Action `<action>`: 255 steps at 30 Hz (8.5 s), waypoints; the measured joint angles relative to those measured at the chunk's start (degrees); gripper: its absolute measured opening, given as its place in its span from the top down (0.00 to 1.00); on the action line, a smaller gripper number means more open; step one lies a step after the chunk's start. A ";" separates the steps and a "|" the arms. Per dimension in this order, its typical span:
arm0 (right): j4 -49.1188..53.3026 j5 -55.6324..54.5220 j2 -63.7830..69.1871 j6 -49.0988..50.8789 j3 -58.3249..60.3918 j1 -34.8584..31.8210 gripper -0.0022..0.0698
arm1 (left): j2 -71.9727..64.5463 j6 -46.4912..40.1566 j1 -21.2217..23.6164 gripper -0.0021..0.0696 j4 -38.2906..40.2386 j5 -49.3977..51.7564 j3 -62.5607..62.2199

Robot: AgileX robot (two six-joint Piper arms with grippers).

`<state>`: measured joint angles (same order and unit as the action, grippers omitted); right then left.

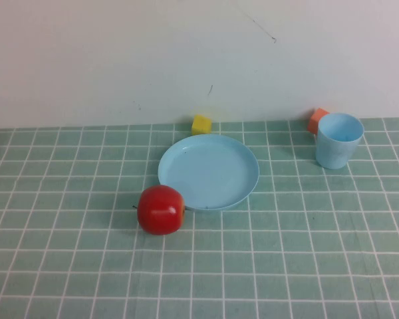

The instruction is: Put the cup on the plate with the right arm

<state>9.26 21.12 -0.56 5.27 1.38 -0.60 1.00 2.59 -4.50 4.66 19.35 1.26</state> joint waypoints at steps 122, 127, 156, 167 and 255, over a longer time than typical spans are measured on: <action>0.74 14.95 30.06 -14.49 -49.73 0.00 0.97 | 0.00 0.00 0.00 0.97 0.00 0.00 0.00; -12.95 26.47 43.40 -28.17 -54.00 0.00 0.97 | 0.00 0.00 0.00 0.97 0.00 0.00 0.00; -32.61 46.58 117.27 -46.93 -111.56 2.59 0.36 | 0.00 0.00 0.00 0.97 0.00 0.00 0.00; -25.20 39.41 130.83 -39.84 -120.79 2.83 0.35 | 0.00 0.00 0.00 0.97 0.00 0.00 0.00; 8.18 43.75 90.54 -29.76 -120.90 30.91 0.97 | 0.00 0.00 0.00 0.97 0.00 0.00 0.00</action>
<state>17.44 64.87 89.98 -24.49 -119.52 30.31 1.00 2.59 -4.50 4.66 19.35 1.26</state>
